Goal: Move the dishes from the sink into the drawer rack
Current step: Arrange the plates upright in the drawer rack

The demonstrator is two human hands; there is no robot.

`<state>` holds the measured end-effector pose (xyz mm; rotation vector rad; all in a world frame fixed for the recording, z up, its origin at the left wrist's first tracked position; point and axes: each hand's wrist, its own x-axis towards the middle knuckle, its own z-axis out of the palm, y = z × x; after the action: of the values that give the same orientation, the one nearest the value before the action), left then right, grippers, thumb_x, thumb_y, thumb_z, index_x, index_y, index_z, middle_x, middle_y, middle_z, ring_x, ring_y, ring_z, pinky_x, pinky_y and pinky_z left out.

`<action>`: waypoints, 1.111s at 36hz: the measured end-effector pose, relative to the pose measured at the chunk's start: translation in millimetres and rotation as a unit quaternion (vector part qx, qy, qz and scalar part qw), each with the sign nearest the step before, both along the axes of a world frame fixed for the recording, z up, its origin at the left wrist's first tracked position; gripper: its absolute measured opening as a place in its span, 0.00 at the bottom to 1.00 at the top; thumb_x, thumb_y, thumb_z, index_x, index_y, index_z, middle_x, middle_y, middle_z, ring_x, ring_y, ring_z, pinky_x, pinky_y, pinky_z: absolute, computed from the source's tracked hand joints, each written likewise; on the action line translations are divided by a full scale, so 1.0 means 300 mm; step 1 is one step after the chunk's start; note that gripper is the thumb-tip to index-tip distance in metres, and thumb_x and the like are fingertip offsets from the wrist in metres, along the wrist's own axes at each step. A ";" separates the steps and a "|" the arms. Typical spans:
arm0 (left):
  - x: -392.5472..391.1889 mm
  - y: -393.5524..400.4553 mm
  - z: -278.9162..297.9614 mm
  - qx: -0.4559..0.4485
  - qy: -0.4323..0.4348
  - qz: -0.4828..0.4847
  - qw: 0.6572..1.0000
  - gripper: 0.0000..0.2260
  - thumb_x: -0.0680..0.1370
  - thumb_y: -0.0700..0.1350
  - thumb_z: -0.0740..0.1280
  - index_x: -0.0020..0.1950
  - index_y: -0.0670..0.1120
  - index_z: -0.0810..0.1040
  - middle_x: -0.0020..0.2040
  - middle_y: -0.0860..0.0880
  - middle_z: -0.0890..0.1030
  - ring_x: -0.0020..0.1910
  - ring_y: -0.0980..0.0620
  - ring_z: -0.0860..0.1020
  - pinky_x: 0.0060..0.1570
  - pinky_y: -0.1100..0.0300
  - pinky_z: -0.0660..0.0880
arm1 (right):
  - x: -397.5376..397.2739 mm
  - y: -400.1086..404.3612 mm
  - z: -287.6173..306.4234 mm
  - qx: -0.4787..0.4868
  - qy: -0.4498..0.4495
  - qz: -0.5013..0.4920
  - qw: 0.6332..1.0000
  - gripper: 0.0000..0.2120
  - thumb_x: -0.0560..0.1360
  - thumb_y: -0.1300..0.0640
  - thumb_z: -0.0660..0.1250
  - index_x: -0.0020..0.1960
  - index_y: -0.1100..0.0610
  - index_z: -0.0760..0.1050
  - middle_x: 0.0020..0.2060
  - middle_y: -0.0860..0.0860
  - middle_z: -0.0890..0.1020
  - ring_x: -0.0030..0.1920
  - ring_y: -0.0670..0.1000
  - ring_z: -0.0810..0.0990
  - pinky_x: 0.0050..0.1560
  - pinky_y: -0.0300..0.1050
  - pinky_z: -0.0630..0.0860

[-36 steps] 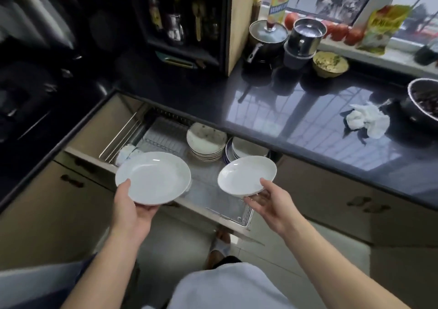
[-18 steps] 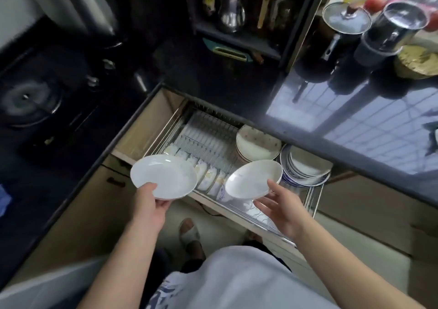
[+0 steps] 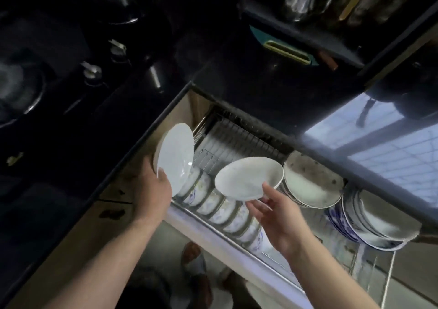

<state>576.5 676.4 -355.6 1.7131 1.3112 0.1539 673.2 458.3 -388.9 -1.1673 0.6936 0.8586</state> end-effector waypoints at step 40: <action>0.032 0.161 -0.253 0.124 -0.016 -0.058 0.991 0.19 0.82 0.39 0.61 0.72 0.54 0.71 0.65 0.47 0.80 0.62 0.42 0.78 0.54 0.52 0.76 | 0.424 0.706 -0.479 -0.344 -0.216 0.265 0.875 0.38 0.68 0.34 0.76 0.65 0.62 0.74 0.57 0.58 0.82 0.55 0.60 0.85 0.59 0.58 0.82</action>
<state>586.2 724.6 -431.7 1.9825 1.2049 0.2853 800.5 670.3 -532.6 -2.1859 0.2925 0.7622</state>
